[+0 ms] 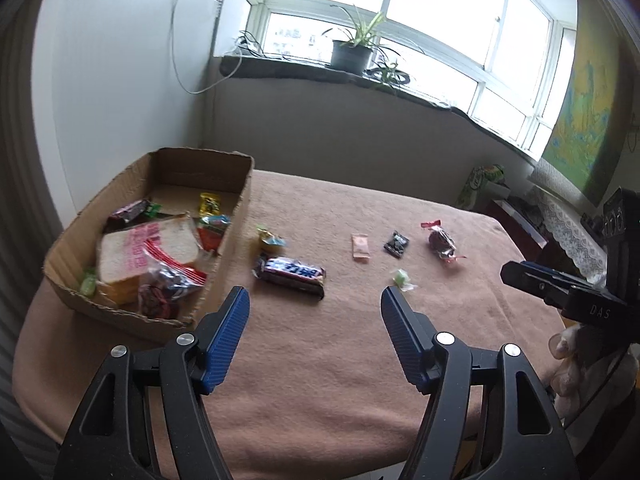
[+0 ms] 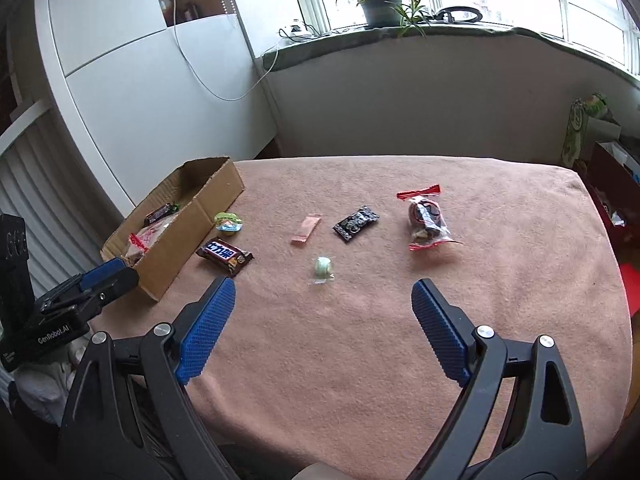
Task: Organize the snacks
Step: 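Withdraw both open grippers from the box back over the table snacks, then grasp the small green wrapped candy with the left gripper while the right gripper grasps another date bag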
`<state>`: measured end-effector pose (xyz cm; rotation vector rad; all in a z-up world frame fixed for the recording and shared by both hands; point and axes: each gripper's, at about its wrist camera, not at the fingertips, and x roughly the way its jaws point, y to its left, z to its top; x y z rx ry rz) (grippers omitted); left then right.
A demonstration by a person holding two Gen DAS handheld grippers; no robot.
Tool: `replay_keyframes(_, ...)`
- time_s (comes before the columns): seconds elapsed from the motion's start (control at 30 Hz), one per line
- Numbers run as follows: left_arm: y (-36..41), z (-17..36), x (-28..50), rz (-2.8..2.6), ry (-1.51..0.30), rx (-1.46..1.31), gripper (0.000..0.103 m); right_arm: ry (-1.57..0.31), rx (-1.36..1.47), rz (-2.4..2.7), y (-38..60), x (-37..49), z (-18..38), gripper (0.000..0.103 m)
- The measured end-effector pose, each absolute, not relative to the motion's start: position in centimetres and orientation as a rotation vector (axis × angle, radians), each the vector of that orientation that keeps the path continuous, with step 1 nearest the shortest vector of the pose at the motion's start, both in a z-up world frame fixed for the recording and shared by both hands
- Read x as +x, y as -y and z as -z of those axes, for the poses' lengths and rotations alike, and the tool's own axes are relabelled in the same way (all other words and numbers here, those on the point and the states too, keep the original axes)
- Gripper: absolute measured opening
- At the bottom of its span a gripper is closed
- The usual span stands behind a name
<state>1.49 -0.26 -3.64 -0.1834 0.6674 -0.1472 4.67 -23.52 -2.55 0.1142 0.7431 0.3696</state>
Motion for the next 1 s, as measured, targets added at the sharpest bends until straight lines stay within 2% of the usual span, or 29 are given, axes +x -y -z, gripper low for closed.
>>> replay_keyframes(0.5,7.0,6.8,4.9,0.257,-0.754,-0.150,0.068,-0.767,0.105,-0.298,28.4,7.9,4.5,0.092)
replay_keyframes(1.0,11.6,8.4,9.9,0.250,-0.824,-0.105,0.068,-0.811,-0.001,-0.369,28.2,15.3,6.4,0.092)
